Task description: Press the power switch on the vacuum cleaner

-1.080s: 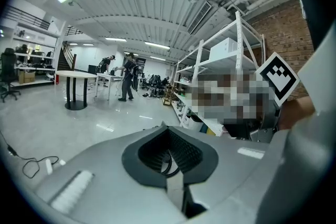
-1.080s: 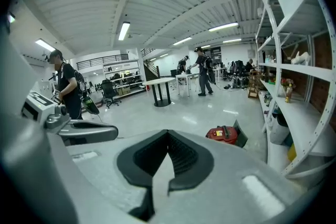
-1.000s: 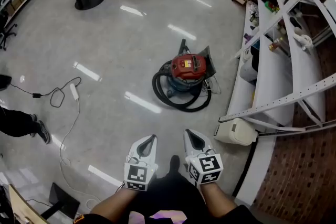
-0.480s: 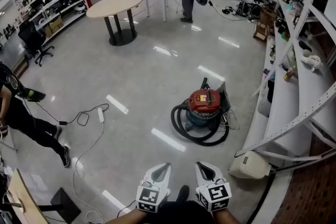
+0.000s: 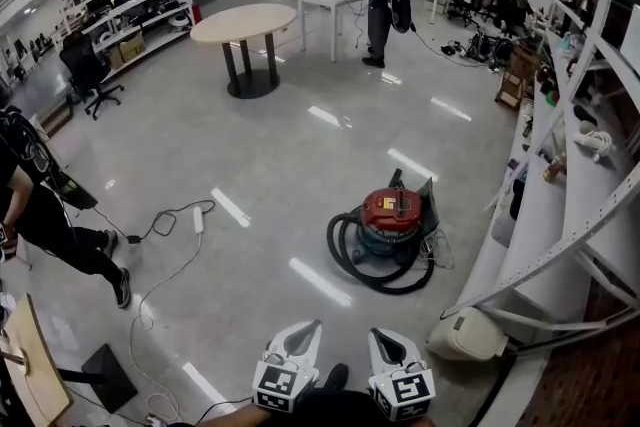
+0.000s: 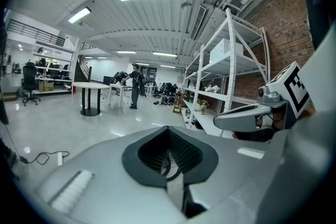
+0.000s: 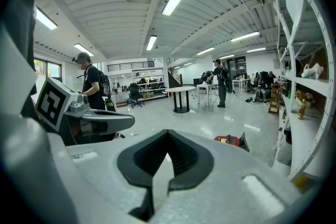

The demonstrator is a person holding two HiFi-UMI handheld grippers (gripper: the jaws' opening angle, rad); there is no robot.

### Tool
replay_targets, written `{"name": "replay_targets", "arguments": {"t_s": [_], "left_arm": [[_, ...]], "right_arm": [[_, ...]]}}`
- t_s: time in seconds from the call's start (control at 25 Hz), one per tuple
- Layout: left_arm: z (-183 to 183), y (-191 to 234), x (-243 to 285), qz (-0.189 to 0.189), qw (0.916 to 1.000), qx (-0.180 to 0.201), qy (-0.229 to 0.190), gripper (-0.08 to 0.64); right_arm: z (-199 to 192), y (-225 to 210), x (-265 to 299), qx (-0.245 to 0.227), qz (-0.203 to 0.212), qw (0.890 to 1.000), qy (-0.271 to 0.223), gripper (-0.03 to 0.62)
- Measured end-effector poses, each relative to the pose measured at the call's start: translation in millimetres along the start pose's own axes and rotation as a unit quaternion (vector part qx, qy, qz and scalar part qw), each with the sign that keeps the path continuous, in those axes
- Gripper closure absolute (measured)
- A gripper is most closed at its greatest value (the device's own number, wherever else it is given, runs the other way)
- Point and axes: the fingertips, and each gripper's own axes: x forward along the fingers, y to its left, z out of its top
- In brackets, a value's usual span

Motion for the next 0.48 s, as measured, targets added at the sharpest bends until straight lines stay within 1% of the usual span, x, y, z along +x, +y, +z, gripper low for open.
{"name": "replay_targets", "arguments": {"t_s": [0.16, 0.32, 0.48], "left_arm": [[3.8, -9.6, 1.8, -0.008, 0.9999, 0.008, -0.008, 0.545], [1.9, -10.0, 1.3, -0.009, 0.9999, 0.007, -0.005, 0.545], [2.4, -9.1, 0.5, -0.012, 0.9999, 0.008, -0.007, 0.545]], "right_arm": [[-7.7, -1.1, -8.1, -0.002, 0.012, 1.0, -0.006, 0.601], [-7.8, -2.6, -12.4, 0.006, 0.008, 1.0, -0.011, 0.601], [-4.3, -0.8, -13.1, 0.003, 0.007, 1.0, -0.015, 0.601]]}}
